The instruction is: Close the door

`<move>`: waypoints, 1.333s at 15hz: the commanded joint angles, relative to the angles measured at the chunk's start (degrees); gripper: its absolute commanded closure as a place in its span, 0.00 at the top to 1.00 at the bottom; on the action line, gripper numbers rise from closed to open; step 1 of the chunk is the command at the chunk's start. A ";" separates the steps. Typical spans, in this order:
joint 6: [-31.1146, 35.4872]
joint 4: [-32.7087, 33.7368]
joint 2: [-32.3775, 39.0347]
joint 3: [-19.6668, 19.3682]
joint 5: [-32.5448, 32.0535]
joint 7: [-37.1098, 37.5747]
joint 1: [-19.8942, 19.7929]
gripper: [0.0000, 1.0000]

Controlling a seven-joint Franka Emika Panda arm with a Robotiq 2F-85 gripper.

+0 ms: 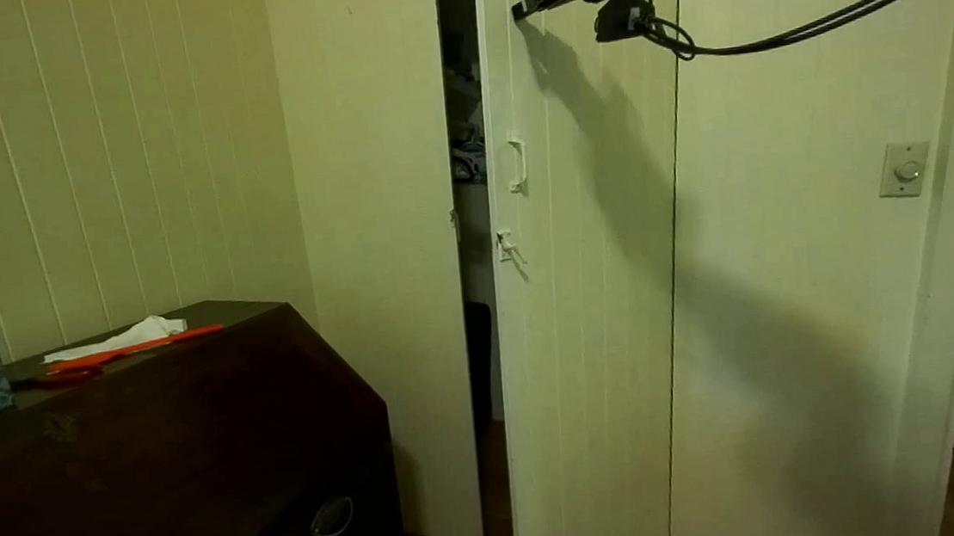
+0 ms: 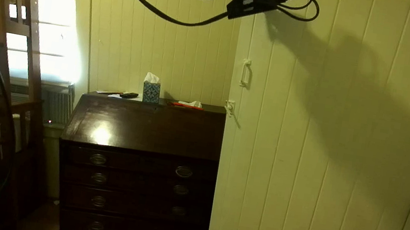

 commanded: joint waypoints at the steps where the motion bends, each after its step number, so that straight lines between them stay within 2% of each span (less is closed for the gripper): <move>1: 8.11 13.11 12.02 0.92 0.79 0.06 0.80 0.00; 3: 7.41 14.92 14.28 0.23 -2.07 3.14 0.89 0.00; 5: 4.59 8.92 11.36 -3.36 -8.55 9.72 2.23 0.00; 6: 2.56 5.21 9.06 -0.83 -15.13 15.34 -1.20 0.00; 7: -1.41 1.58 6.03 -7.23 -17.52 17.98 2.82 0.00; 8: -5.45 0.03 4.11 -8.46 -21.66 22.15 2.67 0.08; 9: -9.03 -1.59 1.78 -10.36 -26.12 25.37 3.06 0.27; 10: -13.49 -2.24 -0.26 -11.52 -29.85 27.96 2.94 0.33; 12: -23.04 -4.46 -5.80 -11.76 -32.78 29.82 1.40 0.45; 13: -27.83 -5.23 -8.30 -11.81 -32.02 29.03 0.80 0.53; 14: -32.68 -5.93 -10.69 -7.45 -33.70 30.18 -4.48 0.59; 15: -37.72 -6.19 -12.42 -8.18 -34.00 29.79 -5.06 0.67; 16: -41.96 -7.09 -14.28 -11.01 -35.72 30.18 -3.39 0.73; 18: -49.81 -8.36 -16.85 -11.13 -38.35 30.19 -5.26 0.87; 19: -53.08 -9.09 -17.90 -9.64 -40.03 30.39 -7.90 0.94; 20: -55.79 -10.09 -19.02 -9.54 -42.28 30.98 -8.77 0.99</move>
